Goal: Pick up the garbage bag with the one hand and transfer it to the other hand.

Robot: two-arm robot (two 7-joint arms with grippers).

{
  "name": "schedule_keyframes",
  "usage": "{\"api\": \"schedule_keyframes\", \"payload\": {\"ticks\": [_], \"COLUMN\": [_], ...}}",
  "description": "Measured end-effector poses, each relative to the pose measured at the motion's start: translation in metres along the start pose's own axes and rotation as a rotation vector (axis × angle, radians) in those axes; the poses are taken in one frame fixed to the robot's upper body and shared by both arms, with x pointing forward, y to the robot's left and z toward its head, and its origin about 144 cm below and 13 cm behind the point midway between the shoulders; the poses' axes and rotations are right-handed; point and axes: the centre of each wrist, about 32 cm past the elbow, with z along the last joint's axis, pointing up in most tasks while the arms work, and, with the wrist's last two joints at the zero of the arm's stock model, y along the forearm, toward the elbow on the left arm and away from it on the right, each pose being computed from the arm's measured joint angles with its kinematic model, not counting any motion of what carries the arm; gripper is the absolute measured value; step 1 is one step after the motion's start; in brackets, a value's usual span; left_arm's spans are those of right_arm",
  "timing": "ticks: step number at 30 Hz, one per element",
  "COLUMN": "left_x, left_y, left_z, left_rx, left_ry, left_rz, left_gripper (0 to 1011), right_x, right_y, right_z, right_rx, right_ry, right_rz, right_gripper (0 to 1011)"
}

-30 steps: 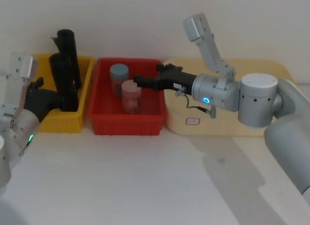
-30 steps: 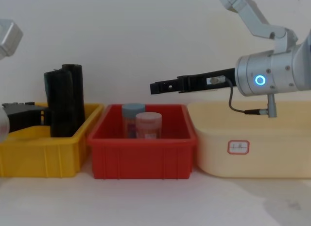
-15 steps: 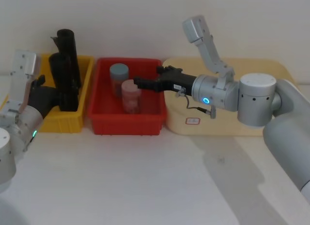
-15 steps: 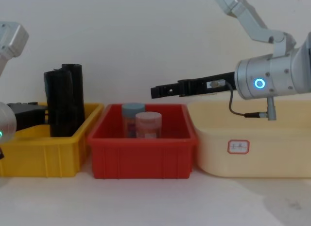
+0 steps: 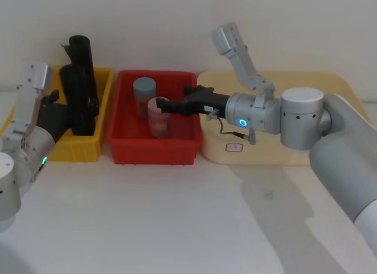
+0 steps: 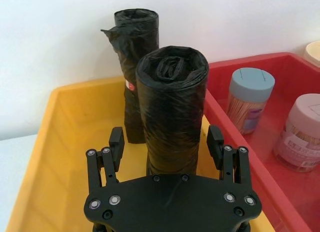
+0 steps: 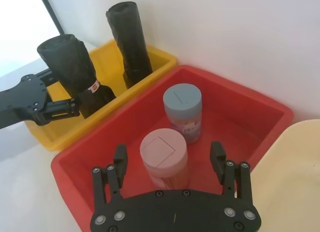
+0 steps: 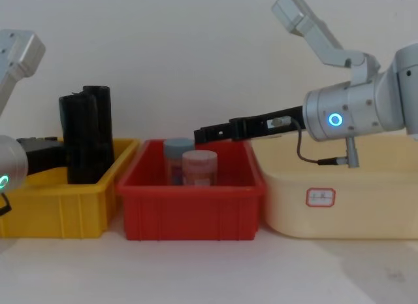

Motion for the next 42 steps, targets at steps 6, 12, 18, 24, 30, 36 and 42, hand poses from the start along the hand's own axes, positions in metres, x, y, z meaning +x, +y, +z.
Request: {"api": "schedule_keyframes", "payload": {"ticks": [6, 12, 18, 24, 30, 36, 42], "left_x": [0.001, 0.001, 0.001, 0.001, 0.000, 0.000, 0.000], "left_y": [-0.002, -0.004, -0.006, -0.007, -0.008, -0.009, -0.009], "left_z": [0.000, 0.000, 0.000, -0.001, -0.001, -0.001, -0.001], "left_rx": [-0.001, -0.002, -0.004, -0.007, -0.009, -0.010, -0.010], "left_ry": [-0.012, -0.027, -0.040, -0.050, -0.056, -0.060, -0.062], "left_rz": [-0.013, -0.022, -0.022, -0.019, -0.016, -0.014, -0.013], "left_gripper": [1001, 1001, 1001, 1001, 994, 865, 685], "right_x": [0.002, 0.004, 0.005, 0.005, 0.006, 0.005, 0.004], "right_y": [0.006, 0.011, 0.015, 0.018, 0.021, 0.025, 0.030], "right_z": [-0.001, -0.001, 0.000, 0.000, 0.000, 0.000, -0.001], "right_rx": [-0.015, -0.027, -0.035, -0.042, -0.052, -0.067, -0.083], "right_ry": [0.002, 0.002, 0.003, 0.003, 0.004, 0.004, 0.001], "right_rz": [0.003, 0.008, 0.013, 0.016, 0.023, 0.034, 0.042], "right_gripper": [1001, 1001, 1001, 1001, 1001, 1001, 1001]}}
